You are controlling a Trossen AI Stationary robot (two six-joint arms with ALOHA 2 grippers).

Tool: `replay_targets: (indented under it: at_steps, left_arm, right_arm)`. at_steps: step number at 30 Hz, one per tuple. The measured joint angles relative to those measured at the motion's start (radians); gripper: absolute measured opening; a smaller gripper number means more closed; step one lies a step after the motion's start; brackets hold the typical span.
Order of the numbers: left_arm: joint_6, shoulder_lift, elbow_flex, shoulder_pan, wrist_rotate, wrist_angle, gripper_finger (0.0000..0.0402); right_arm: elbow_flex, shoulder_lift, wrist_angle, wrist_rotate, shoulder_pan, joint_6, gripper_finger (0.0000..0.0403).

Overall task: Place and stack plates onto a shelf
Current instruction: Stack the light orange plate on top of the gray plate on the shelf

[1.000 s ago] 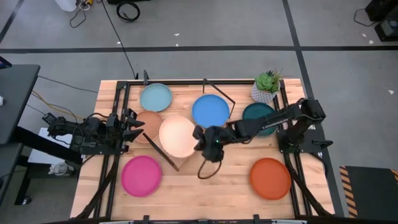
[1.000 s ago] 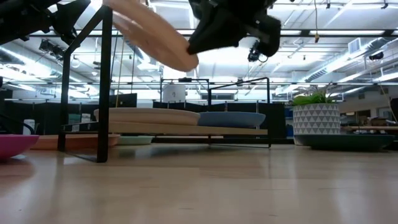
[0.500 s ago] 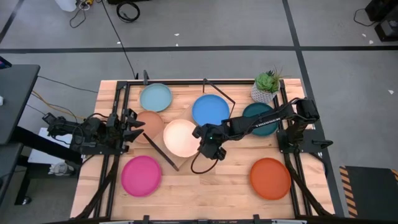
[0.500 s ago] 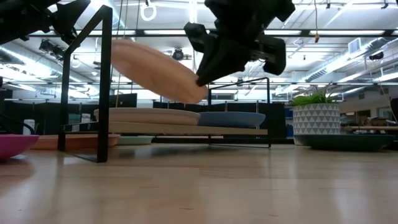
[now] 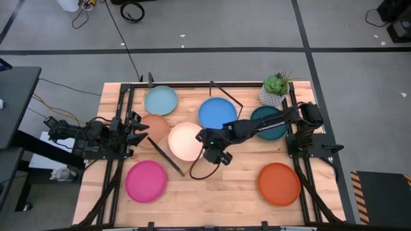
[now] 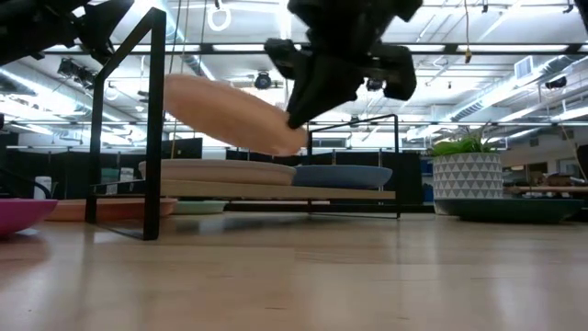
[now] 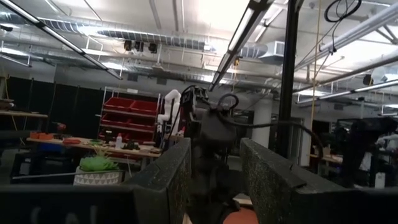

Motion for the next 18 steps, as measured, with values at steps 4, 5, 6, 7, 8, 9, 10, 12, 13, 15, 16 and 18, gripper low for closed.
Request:
replay_targets:
  at_steps: [4,5,6,7,8,9,10,12,13,15,16,18]
  left_arm:
    - [0.001,0.0,0.0,0.0,-0.001,0.004,0.0146]
    - [0.001,0.0,0.0,0.0,0.0,0.004,0.0146]
    - [0.001,0.0,0.0,0.0,0.0,0.0,0.0146]
    - [0.001,0.0,0.0,0.0,0.0,-0.002,0.0146]
    - [0.001,0.0,0.0,0.0,0.0,-0.002,0.0146]
    - [0.001,0.0,0.0,0.0,-0.001,-0.006,0.0146]
    - [0.001,0.0,0.0,0.0,0.0,-0.008,0.0146]
    - [0.001,0.0,0.0,0.0,-0.001,-0.007,0.0146]
    - [0.001,0.0,0.0,0.0,0.0,-0.008,0.0146]
    - [0.0,0.0,0.0,0.0,0.0,-0.008,0.0146]
    - [0.0,0.0,0.0,0.0,0.0,-0.007,0.0146]
    - [-0.002,0.0,0.0,0.0,0.0,-0.008,0.0146]
  right_arm:
    - [0.11,0.092,-0.093,0.035,-0.001,0.0,0.001]
    - [0.138,0.114,-0.12,0.039,-0.001,0.0,0.001]
    - [0.166,0.134,-0.147,0.047,-0.001,0.0,0.001]
    - [0.192,0.152,-0.171,0.059,0.0,0.0,0.001]
    - [0.216,0.171,-0.2,0.068,-0.001,0.0,0.001]
    - [0.239,0.186,-0.232,0.075,-0.002,0.004,0.0012]
    - [0.259,0.2,-0.259,0.081,-0.004,0.012,0.0015]
    - [0.291,0.22,-0.286,0.083,-0.008,0.04,0.0025]
    - [0.299,0.222,-0.288,0.083,-0.01,0.054,0.003]
    - [0.302,0.22,-0.277,0.073,-0.015,0.065,0.004]
    - [0.302,0.22,-0.27,0.071,-0.015,0.066,0.0045]
    - [0.302,0.214,-0.272,0.071,-0.015,0.067,0.0051]
